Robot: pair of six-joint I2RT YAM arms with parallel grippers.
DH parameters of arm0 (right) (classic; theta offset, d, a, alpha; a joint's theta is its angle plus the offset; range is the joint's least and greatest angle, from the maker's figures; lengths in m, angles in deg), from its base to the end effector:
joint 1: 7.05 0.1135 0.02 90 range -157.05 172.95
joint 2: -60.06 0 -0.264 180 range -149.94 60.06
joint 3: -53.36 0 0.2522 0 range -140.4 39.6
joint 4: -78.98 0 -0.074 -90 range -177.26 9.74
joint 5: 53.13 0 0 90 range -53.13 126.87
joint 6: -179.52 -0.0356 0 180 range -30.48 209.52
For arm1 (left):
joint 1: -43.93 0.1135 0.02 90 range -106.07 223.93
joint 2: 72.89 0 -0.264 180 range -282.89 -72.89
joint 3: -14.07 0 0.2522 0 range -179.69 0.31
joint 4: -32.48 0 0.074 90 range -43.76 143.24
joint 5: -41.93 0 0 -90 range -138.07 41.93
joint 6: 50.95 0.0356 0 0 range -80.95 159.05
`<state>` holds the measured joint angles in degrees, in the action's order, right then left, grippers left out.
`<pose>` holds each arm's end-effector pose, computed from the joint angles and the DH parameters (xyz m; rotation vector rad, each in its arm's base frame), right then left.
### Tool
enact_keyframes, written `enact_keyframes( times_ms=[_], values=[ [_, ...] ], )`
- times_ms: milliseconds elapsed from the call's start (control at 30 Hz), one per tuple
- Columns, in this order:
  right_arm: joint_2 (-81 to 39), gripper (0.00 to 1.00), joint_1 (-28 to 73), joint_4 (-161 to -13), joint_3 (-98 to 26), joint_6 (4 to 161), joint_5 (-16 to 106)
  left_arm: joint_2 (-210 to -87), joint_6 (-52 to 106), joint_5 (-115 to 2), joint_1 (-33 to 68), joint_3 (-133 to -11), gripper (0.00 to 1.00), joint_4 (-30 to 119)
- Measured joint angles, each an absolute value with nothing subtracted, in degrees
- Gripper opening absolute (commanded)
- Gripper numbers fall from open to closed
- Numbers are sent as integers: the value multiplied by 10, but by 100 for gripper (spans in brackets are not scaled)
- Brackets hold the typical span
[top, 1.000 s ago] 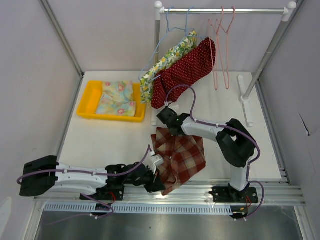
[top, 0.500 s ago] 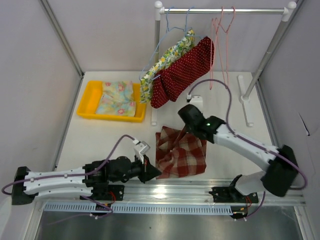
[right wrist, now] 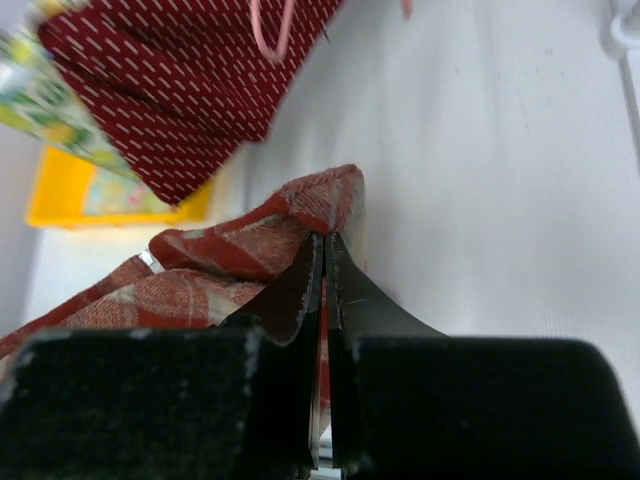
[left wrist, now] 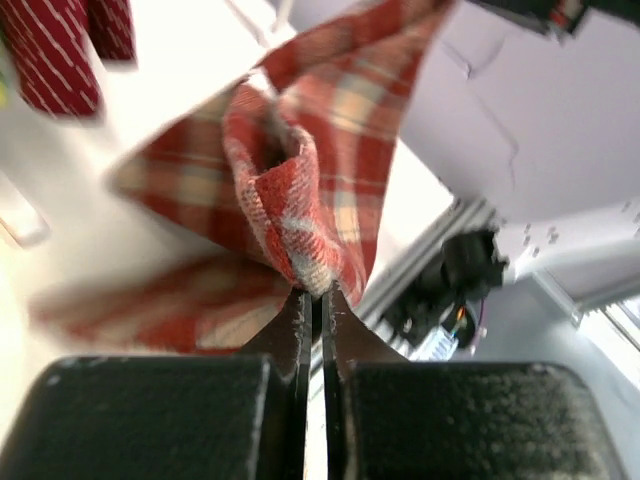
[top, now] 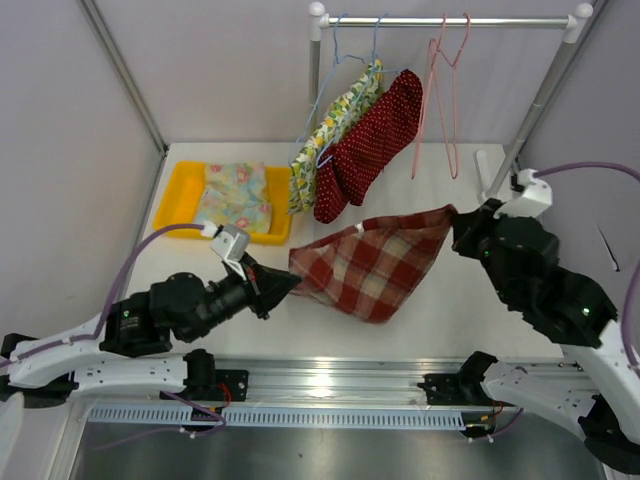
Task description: Place the skirt on the hanger
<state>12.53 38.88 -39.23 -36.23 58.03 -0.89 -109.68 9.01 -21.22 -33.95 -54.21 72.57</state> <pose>0.1027 0.0747 0.4427 0.2036 1.8411 0.3120 0.0426 -0.1220 0.3875 0.3858 1.7667 -0.9833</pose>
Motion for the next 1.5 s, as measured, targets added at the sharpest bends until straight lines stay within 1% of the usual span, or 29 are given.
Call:
enact_keyframes(
  times_ms=[300,500,833,933,1100,1200,1333,1500],
  values=[
    [180,0,389,-372,-490,593,-23,-1118,156,-183,-340,-694,0,797],
    [180,0,392,-366,-544,597,10,-1128,162,-194,-343,-749,0,816],
    [179,0,383,-337,-547,595,29,-1134,150,-216,-343,-756,0,859],
    [179,0,381,-336,-528,595,26,-1145,138,-201,-343,-762,0,887],
    [157,0,378,-331,-489,594,13,-1192,123,-153,-340,-808,0,949],
    [145,0,378,-331,-477,595,13,-1202,124,-144,-336,-823,0,966],
    [138,0,378,-330,-480,596,14,-1202,125,-143,-336,-837,0,984],
    [143,0,378,-321,-515,596,34,-1190,126,-169,-336,-847,0,995]
  ],
)
